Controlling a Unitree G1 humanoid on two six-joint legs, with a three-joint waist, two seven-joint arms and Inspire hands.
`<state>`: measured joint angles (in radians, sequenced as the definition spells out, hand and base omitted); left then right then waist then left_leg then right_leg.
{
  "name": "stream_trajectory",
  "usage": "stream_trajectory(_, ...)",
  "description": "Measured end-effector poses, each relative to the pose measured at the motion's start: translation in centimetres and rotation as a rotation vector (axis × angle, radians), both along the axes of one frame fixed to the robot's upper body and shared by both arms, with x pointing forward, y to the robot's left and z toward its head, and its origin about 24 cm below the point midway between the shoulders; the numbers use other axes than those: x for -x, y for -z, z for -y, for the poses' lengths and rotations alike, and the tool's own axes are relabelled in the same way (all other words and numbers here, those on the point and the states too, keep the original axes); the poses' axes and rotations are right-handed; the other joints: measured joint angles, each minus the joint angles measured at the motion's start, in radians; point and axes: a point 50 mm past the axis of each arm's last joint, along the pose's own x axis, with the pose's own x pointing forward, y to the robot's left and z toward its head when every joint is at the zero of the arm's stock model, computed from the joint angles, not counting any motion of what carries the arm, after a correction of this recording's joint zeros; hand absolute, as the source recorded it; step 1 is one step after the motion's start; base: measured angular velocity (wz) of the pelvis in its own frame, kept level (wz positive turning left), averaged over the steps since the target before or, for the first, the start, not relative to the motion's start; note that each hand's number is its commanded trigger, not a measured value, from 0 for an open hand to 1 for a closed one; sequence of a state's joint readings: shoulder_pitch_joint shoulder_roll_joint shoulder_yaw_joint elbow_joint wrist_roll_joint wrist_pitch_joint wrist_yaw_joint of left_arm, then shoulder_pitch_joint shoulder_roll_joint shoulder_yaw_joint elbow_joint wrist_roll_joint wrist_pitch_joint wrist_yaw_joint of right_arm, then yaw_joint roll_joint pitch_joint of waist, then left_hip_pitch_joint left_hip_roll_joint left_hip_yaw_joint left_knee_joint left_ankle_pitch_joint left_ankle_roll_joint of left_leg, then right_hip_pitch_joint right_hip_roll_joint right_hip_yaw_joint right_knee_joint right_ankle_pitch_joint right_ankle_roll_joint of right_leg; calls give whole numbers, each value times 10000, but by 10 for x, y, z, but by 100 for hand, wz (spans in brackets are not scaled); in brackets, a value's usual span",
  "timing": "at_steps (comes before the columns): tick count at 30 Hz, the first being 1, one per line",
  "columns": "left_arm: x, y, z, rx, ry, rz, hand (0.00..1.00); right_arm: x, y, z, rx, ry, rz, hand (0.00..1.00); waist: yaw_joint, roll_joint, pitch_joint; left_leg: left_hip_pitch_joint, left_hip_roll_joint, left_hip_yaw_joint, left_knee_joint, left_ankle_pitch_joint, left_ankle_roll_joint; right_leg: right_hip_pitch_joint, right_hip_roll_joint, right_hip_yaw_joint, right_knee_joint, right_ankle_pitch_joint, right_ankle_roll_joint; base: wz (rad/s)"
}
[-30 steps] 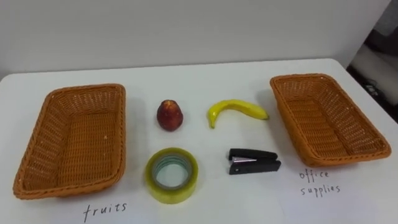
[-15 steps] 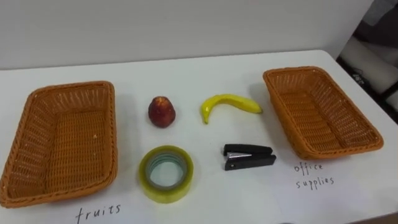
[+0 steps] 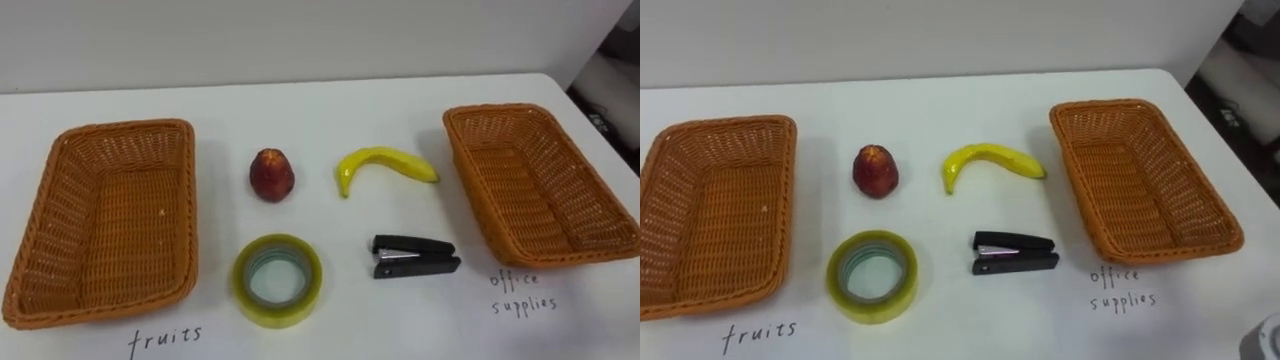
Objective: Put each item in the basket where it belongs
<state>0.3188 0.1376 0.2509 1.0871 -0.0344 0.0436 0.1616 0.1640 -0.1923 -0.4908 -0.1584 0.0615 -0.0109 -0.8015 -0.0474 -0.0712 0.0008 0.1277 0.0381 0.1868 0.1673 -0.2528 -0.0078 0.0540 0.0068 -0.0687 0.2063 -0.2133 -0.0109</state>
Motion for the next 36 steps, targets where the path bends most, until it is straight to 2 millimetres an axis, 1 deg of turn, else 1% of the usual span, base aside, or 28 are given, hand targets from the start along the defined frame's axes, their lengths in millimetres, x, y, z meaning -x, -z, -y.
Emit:
stream_trajectory(3, 5, 1, 1, 98, 7, -196, 0, -5, -16, -6, 952, -244, 282, 0, 67, -8, 4, -28, 1, -9, 14, 0, 0, -24, -13, -44, 4, 1, 0, 1)
stream_trajectory(5, 5, 1, 2, 142, 101, -290, 0, -14, -27, -15, 1727, -729, 375, 0, 79, -35, 0, -13, 2, -5, 22, 1, 2, -19, -18, -63, 5, 1, 0, 0)
stream_trajectory(7, 4, 2, 3, 183, 282, -331, 0, -18, -35, -25, 2170, -1190, 534, 0, 200, -66, -1, 32, 5, -8, 23, 3, 3, 36, -18, -78, 5, 1, -1, 0)
stream_trajectory(8, 4, 2, 3, 198, 336, -376, 0, -19, -37, -29, 2237, -1351, 652, 0, 240, -77, 1, 51, 9, -9, 26, 3, 3, 67, -17, -91, -3, 2, -3, 5)
stream_trajectory(9, 4, 3, 3, 214, 369, -455, 0, -22, -40, -34, 2401, -1588, 829, 0, 267, -94, 22, 82, 10, -43, 43, 3, 2, 140, -24, -140, -29, 3, -4, 9)
stream_trajectory(11, 5, 3, 3, 201, 494, -541, 0, -26, -42, -40, 2653, -1875, 857, 0, 295, -169, 36, 75, 9, -98, 86, 2, 2, 173, -28, -176, -29, 3, -3, 9)
stream_trajectory(12, 5, 3, 3, 193, 570, -563, 0, -28, -44, -45, 2825, -2090, 863, 0, 344, -159, 24, 46, 9, -112, 120, 2, 2, 167, -29, -186, -28, 3, -4, 5)
stream_trajectory(13, 5, 3, 3, 199, 586, -567, 0, -28, -47, -48, 3115, -2290, 864, 0, 401, -208, 68, 21, 12, -127, 143, 2, 2, 159, -29, -195, -29, 6, -9, 4)
stream_trajectory(15, 5, 3, 3, 203, 581, -590, 0, -29, -52, -51, 3507, -2548, 940, 0, 511, -234, 68, 23, 10, -141, 150, 1, 2, 172, -33, -198, -29, 13, -11, 2)
stream_trajectory(18, 4, 3, 3, 167, 644, -561, 0, -30, -59, -58, 4073, -3032, 941, 0, 539, -176, 65, 0, 0, -232, 159, 1, 2, 197, -48, -270, -30, 19, -5, 8)
stream_trajectory(19, 4, 3, 3, 141, 885, -632, 0, -32, -60, -61, 4414, -3274, 834, 0, 536, -127, 62, -12, 4, -234, 161, 1, 2, 190, -46, -278, -30, 22, -9, 0)
stream_trajectory(22, 4, 3, 5, 215, 974, -630, 0, -40, -63, -70, 4926, -4057, 487, 0, 559, 48, 13, 0, 9, -234, 163, 1, 2, 197, -49, -303, -27, 29, -15, 0)
stream_trajectory(23, 3, 3, 5, 231, 980, -619, 0, -41, -63, -71, 5003, -4235, 389, 0, 560, 73, 10, 7, 9, -235, 163, 1, 2, 204, -48, -305, -29, 29, -15, 0)
stream_trajectory(24, 3, 3, 5, 289, 972, -605, 0, -44, -63, -74, 5118, -4666, 185, 0, 569, 86, 0, 26, 12, -244, 163, 2, 2, 242, -47, -320, -39, 30, -16, 0)
stream_trajectory(25, 3, 4, 5, 371, 990, -593, 0, -47, -61, -79, 5198, -5164, -35, 0, 569, 111, 6, 33, 13, -249, 166, 2, 2, 305, -48, -338, -54, 30, -17, 3)
stream_trajectory(29, -2, 4, 6, 611, 1142, -431, 0, -56, -53, -93, 5354, -6708, -902, 0, 611, 95, 20, 75, 17, -257, 212, 2, 1, 335, -47, -350, -92, 37, -28, 1)
stream_trajectory(30, -5, 4, 6, 626, 1185, -375, 0, -59, -49, -98, 5350, -7246, -1208, 0, 664, 63, 12, 74, 20, -257, 212, 2, 1, 335, -45, -350, -92, 42, -34, 0)
stream_trajectory(32, -6, 4, 5, 677, 1337, -301, 0, -63, -42, -103, 5359, -8030, -1821, 0, 719, -35, 25, 38, 21, -292, 211, 2, 1, 387, -52, -410, -91, 45, -35, 3)
stream_trajectory(33, -7, 3, 2, 660, 1518, -279, 0, -65, -36, -105, 5330, -8426, -2274, 0, 749, -108, 61, 44, 21, -316, 211, 3, 1, 450, -51, -427, -116, 45, -35, 7)
stream_trajectory(35, -6, 2, -1, 646, 2008, -456, 0, -68, -28, -111, 5278, -9257, -3023, 0, 830, -298, 43, 40, 31, -333, 214, 2, 0, 489, -46, -452, -208, 80, -44, 2)
stream_trajectory(36, -6, 2, -1, 675, 2112, -506, 0, -69, -27, -113, 5277, -9453, -3178, 0, 838, -324, 35, 38, 30, -333, 214, 2, 0, 490, -49, -455, -208, 85, -41, 0)
